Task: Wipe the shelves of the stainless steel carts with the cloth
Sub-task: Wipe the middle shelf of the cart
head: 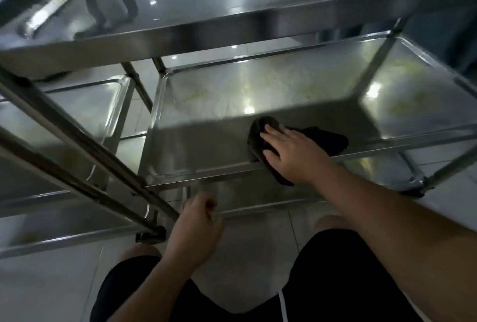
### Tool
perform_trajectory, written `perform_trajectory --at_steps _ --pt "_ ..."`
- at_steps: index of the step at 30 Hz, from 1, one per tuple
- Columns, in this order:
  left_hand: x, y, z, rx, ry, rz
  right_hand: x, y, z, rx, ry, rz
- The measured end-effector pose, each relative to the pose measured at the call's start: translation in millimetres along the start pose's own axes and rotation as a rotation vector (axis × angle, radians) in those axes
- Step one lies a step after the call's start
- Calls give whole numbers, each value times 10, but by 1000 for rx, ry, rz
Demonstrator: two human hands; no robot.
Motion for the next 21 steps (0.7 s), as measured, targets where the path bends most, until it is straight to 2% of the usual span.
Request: perform_trajectory --at_steps 3,5,9,13,18,21 --pt "320 -752 -131 40 44 -258 -109 -550 44 -7 -6 -64" --pt "516 -1129 -223 44 28 -350 -200 -1008 88 -10 -4 -128" --pt "783 -1460 -434 87 -9 -308 -445 -1728 156 -32 -21 -304" --pt "994 -1605 -704 148 8 -270 -425 -1603 123 -63 6 -406" --pt "1184 -1842 -1152 253 43 -347 -321 -1038 112 -75 -27 -101" --pt "1225 -1798 -1277 271 17 -356 -352 -1187 137 -63 -32 -59"
Point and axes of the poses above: each hand's wrist, its own x-axis towards the middle knuckle, its own z-axis out of the back of the hand, y = z × x, the point moved 7 cm from there along x, towards the middle knuckle, and after that the axes turned 9 degrees about -x, right-handed, at the moved point
